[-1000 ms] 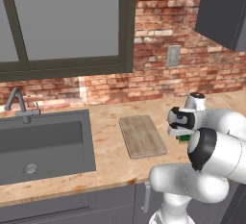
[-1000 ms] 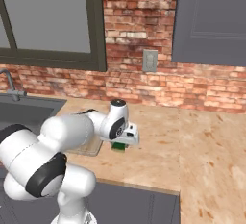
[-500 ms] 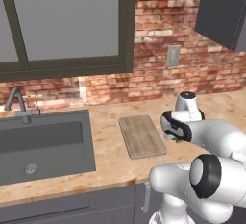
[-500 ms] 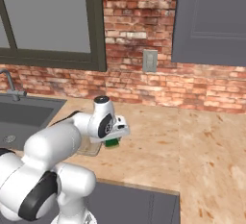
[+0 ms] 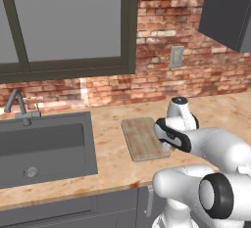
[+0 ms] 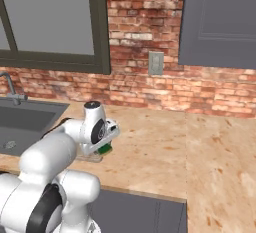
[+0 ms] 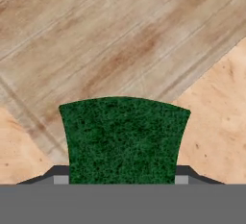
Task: Pick up the sponge from the counter and clean the cutting board by briefly scrubbing or pressing down on the cutting board. Once finished, release the sponge.
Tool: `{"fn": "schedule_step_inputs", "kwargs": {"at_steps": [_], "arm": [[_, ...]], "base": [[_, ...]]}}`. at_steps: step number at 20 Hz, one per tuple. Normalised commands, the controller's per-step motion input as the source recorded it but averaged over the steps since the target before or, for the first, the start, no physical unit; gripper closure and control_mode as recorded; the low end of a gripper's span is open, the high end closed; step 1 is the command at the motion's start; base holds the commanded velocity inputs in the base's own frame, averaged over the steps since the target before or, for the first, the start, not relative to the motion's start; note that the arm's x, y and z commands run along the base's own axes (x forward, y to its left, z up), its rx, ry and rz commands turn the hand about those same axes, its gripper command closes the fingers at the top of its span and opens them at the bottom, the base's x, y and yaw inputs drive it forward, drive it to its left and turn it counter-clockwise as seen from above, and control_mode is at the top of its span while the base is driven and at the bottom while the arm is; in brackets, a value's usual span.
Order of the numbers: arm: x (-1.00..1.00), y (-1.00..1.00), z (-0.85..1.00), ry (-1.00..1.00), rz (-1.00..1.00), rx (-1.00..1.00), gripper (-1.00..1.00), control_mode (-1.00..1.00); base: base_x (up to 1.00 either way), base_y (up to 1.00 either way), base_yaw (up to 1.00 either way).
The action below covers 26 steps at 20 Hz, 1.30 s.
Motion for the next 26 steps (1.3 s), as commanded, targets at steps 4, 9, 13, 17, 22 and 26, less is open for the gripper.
{"fn": "schedule_step_inputs", "kwargs": {"at_steps": [4,9,13,17,22,26], "arm": [[0.01,0.31,0.00,0.22,0.49,-0.03,1.00,-1.00],[0.07,0.19,0.00,0.22,0.36,-0.04,1.00,-1.00],[0.02,0.00,-0.04,0.04,0.14,-0.06,1.00,-1.00],[0.02,0.00,-0.17,0.00,0.04,-0.06,1.00,-1.00],[-0.22,0.00,-0.31,-0.11,0.01,-0.04,1.00,-1.00],[-0.16,0.00,-0.26,-0.12,0.00,0.00,1.00,-1.00]], "base": [[0.00,0.00,0.00],[0.00,0.00,0.00],[0.00,0.00,0.00],[0.00,0.00,0.00],[0.00,0.00,0.00],[0.00,0.00,0.00]]}}
